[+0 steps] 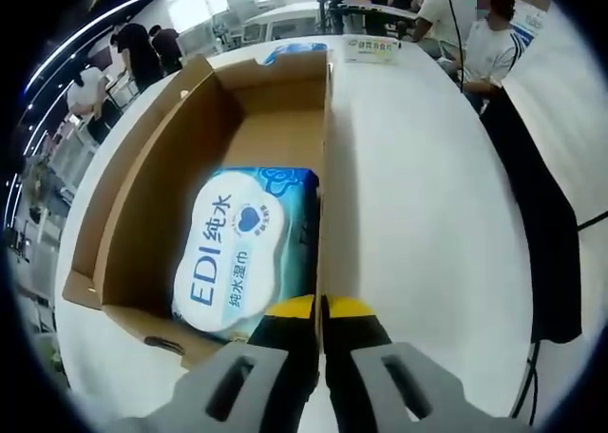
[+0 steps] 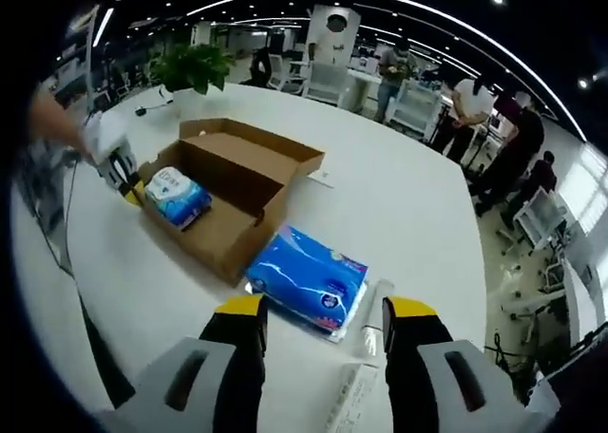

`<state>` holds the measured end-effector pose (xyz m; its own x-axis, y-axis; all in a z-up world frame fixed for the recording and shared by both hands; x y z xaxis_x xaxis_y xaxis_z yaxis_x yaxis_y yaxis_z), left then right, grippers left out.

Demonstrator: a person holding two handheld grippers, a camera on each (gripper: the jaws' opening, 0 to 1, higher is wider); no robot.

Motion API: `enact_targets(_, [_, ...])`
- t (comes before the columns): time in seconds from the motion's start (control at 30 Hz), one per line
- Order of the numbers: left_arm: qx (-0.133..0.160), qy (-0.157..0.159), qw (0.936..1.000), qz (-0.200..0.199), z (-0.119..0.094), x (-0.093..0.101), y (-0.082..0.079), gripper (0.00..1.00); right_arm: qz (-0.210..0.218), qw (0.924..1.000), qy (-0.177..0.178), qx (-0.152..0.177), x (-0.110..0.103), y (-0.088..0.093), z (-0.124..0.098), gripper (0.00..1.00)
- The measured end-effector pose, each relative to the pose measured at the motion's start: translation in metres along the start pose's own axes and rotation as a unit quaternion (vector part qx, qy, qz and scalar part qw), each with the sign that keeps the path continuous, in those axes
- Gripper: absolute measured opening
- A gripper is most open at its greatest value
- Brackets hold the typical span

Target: Operate the shoe box by opening the lid, removing the specified soft item, and placing it in the target area until the item is outside and the box remains undamaged.

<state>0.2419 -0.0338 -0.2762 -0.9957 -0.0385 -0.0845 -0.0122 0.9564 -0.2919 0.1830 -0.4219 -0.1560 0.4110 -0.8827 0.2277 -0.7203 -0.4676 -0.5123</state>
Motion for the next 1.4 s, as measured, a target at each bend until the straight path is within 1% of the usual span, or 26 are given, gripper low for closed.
enact_targets(0.1, [0.000, 0.001, 1.0000, -0.002, 0.000, 0.000, 0.000, 0.01, -0.006, 1.0000, -0.004, -0.001, -0.002, -0.004, 0.000, 0.48])
enact_targets(0.17, [0.000, 0.002, 1.0000, -0.003, 0.000, -0.001, 0.000, 0.01, -0.007, 0.9995, -0.026, 0.015, -0.007, -0.013, 0.000, 0.48])
enact_targets(0.2, [0.000, 0.002, 1.0000, -0.003, 0.000, -0.001, -0.001, 0.01, -0.009, 0.9985, -0.044, 0.030, -0.011, -0.019, -0.001, 0.49])
enact_targets(0.23, [0.000, 0.002, 1.0000, -0.003, 0.000, -0.001, -0.001, 0.01, -0.014, 0.9961, -0.071, 0.051, -0.017, -0.026, -0.002, 0.50])
enact_targets(0.27, [-0.001, 0.001, 1.0000, -0.004, 0.000, 0.000, -0.001, 0.01, -0.013, 0.9957, -0.075, 0.053, -0.019, -0.030, -0.003, 0.50])
enact_targets(0.3, [-0.001, 0.000, 1.0000, -0.004, 0.000, 0.000, -0.001, 0.01, -0.016, 0.9963, -0.071, 0.047, -0.018, -0.031, -0.003, 0.51])
enact_targets(0.37, [0.000, -0.002, 1.0000, -0.001, 0.000, 0.000, -0.001, 0.01, -0.041, 0.9949, -0.078, 0.049, -0.022, -0.038, 0.000, 0.52])
enact_targets(0.43, [0.002, -0.002, 1.0000, 0.001, 0.000, 0.000, -0.001, 0.01, -0.047, 0.9943, -0.085, 0.043, -0.024, -0.045, 0.000, 0.54])
enact_targets(0.47, [0.002, -0.002, 1.0000, 0.001, 0.000, 0.000, -0.001, 0.01, -0.060, 0.9928, -0.093, 0.046, -0.027, -0.048, -0.001, 0.55])
enact_targets(0.5, [0.001, -0.001, 1.0000, 0.000, 0.000, 0.000, -0.001, 0.01, -0.063, 0.9918, -0.098, 0.052, -0.028, -0.050, -0.002, 0.56])
enact_targets(0.57, [0.001, -0.001, 1.0000, -0.001, 0.000, 0.000, -0.001, 0.01, -0.057, 0.9903, -0.114, 0.055, -0.031, -0.055, -0.003, 0.59])
enact_targets(0.67, [0.001, -0.001, 1.0000, -0.001, 0.000, 0.000, -0.001, 0.01, -0.064, 0.9859, -0.137, 0.071, -0.044, -0.064, -0.001, 0.65])
enact_targets(0.7, [0.001, 0.000, 1.0000, -0.001, -0.001, 0.000, -0.002, 0.01, -0.076, 0.9818, -0.152, 0.085, -0.054, -0.069, 0.001, 0.67])
enact_targets(0.73, [0.001, 0.001, 1.0000, -0.002, 0.000, 0.000, -0.002, 0.01, -0.079, 0.9809, -0.153, 0.090, -0.059, -0.072, 0.004, 0.68])
enact_targets(0.8, [0.001, 0.002, 1.0000, -0.002, 0.000, 0.000, -0.001, 0.01, -0.078, 0.9813, -0.153, 0.088, -0.073, -0.077, 0.013, 0.69])
enact_targets(0.83, [0.002, 0.001, 1.0000, 0.000, 0.000, 0.000, -0.001, 0.01, -0.095, 0.9792, -0.160, 0.081, -0.085, -0.081, 0.019, 0.69])
enact_targets(0.87, [0.002, 0.001, 1.0000, 0.000, 0.000, 0.000, -0.001, 0.01, -0.098, 0.9790, -0.161, 0.078, -0.088, -0.081, 0.021, 0.69])
enact_targets(0.9, [0.002, 0.000, 1.0000, -0.001, 0.000, 0.000, -0.001, 0.01, -0.096, 0.9788, -0.165, 0.074, -0.099, -0.086, 0.028, 0.68])
enact_targets(0.97, [0.001, 0.000, 1.0000, -0.003, 0.000, 0.001, -0.001, 0.01, -0.096, 0.9763, -0.180, 0.074, -0.108, -0.090, 0.033, 0.67])
enact_targets(1.03, [0.001, 0.002, 1.0000, -0.003, 0.000, 0.001, -0.001, 0.01, -0.104, 0.9751, -0.185, 0.065, -0.112, -0.095, 0.038, 0.65])
enact_targets(1.1, [0.001, 0.001, 1.0000, -0.003, 0.000, 0.001, -0.001, 0.01, -0.127, 0.9735, -0.179, 0.064, -0.111, -0.101, 0.042, 0.63])
enact_targets(1.27, [0.002, 0.000, 1.0000, -0.001, 0.000, 0.001, -0.001, 0.01, -0.144, 0.9723, -0.177, 0.052, -0.109, -0.110, 0.046, 0.59])
enact_targets(1.33, [0.002, 0.002, 1.0000, -0.001, 0.000, 0.000, -0.002, 0.01, -0.160, 0.9693, -0.178, 0.057, -0.111, -0.113, 0.046, 0.59])
enact_targets(1.4, [0.002, 0.001, 1.0000, 0.000, 0.000, 0.000, -0.002, 0.01, -0.162, 0.9684, -0.181, 0.057, -0.111, -0.114, 0.046, 0.59])
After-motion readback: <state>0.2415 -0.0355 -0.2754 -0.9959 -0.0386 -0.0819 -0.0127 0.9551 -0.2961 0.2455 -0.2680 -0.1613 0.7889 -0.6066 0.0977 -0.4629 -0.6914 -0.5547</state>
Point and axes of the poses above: the point that each gripper's makers call its tool centre point, and the gripper's own axes: z roughly forward along the fingers, x roughly to its right, y roughly out of its underside, the point moved 7 cm from there along -z, roughly backward along the fingers, and after that the axes turned 11 degrees about -x, right-handed, at the moved point
